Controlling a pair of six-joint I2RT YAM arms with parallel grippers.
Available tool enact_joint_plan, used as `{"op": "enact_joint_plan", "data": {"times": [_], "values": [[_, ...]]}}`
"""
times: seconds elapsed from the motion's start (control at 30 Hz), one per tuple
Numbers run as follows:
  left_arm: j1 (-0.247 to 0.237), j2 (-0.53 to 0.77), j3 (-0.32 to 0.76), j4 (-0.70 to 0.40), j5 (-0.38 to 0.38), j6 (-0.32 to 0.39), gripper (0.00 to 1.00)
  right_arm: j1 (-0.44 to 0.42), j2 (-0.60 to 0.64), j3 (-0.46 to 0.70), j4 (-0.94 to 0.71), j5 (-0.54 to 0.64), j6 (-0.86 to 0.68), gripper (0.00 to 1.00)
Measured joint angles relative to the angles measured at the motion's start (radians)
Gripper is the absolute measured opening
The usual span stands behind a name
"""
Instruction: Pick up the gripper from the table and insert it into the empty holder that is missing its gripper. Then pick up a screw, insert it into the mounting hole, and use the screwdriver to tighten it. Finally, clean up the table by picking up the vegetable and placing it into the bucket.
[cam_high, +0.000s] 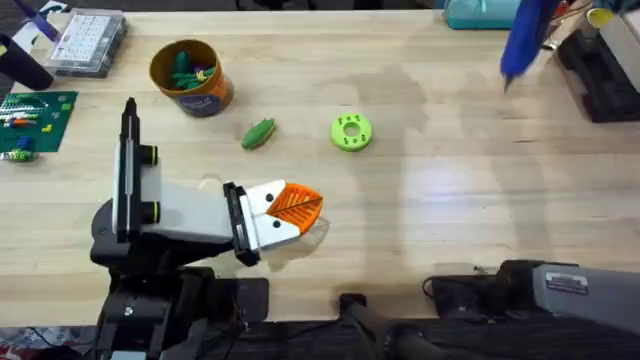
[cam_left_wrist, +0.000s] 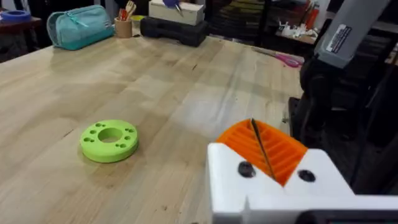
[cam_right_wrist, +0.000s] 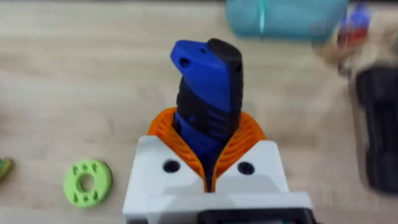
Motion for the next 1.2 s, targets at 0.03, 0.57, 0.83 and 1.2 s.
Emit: {"op": "enact_joint_plan", "data": {"times": [0.03,0.57,0.83,1.2], "values": [[0.000,0.000,0.000,0.000,0.000,0.000,0.005,0.016,-0.014,0.008,0.032,-0.002,0.000,0.026],[0.000,0.000,0.000,0.000,0.000,0.000,0.005,0.412,-0.092,0.051,0.551,-0.092,0.061,0.026],[0.000,0.000,0.000,0.000,0.000,0.000,0.005,0.465,-0.093,0.053,0.692,-0.401,0.124,0.026],[0.000,0.000,0.000,0.000,0.000,0.000,0.005,0.519,-0.071,0.003,0.989,-0.718,0.233,0.026]]}}
